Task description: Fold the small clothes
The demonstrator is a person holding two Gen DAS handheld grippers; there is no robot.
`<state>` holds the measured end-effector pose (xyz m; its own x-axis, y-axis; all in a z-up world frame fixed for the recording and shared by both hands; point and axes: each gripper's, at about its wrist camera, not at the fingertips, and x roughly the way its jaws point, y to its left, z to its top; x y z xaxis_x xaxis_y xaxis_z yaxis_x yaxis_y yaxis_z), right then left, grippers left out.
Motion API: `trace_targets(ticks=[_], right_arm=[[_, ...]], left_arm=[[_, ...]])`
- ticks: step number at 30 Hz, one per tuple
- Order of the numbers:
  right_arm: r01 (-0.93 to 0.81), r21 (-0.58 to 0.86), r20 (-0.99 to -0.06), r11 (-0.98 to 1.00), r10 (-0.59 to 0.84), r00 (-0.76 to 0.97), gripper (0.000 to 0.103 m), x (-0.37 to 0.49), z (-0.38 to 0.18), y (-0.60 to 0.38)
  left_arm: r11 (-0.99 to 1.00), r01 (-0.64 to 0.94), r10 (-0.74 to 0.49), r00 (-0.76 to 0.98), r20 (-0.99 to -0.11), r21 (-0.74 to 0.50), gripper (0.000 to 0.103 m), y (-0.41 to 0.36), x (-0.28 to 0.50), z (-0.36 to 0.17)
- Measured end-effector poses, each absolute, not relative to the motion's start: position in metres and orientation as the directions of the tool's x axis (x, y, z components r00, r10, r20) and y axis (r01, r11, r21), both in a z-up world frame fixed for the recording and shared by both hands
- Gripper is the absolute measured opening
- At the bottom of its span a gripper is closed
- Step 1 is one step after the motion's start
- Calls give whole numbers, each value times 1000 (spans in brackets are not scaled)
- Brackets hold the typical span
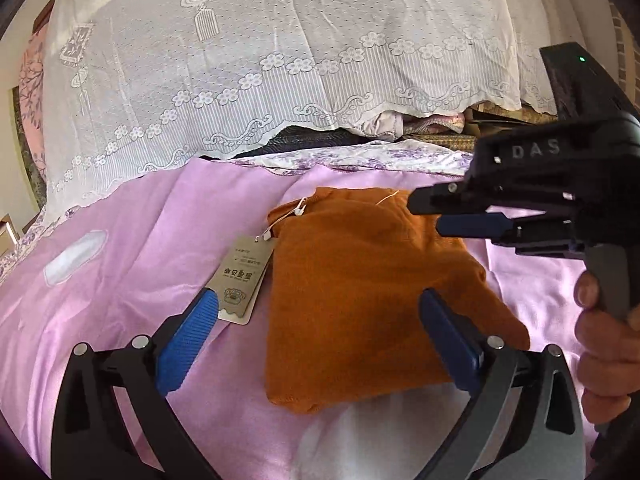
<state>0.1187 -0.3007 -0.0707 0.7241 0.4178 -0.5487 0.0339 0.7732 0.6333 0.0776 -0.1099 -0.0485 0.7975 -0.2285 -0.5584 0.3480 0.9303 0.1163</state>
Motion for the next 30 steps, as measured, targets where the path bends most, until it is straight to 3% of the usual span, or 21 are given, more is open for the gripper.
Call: trace_targets(ticks=[6,10,12,15,23,28,30], right_arm=[[57,617,-590,785,414,693,36,103,-89,-295],[51,637,-579,769,435,690,32,95,-104,-301],[67,649,-575,758,431,696,12,92,-112,-308],[92,724,-534,684,472,701,0,89,-127,-324],[93,813,-457,575,531,713,0,89,-144,-334],[99,841,-425,531,538,728,1,89,-144,-338],[91,849,-402,521,525,750,7,86,-136,-337]], left_arm=[[945,318,-210,778,-592,82,98,-101,88,-52],[945,320,-201,725,-659,64,99,-100,102,-65],[942,334,-215,676,-705,32,99,-100,110,-74],[939,341,-267,619,-738,-54,99,-92,119,-81],[928,340,-334,575,-747,-153,99,-84,124,-88],[924,306,-379,632,-677,-231,99,-65,120,-72],[925,273,-379,678,-630,-264,99,-53,118,-62]])
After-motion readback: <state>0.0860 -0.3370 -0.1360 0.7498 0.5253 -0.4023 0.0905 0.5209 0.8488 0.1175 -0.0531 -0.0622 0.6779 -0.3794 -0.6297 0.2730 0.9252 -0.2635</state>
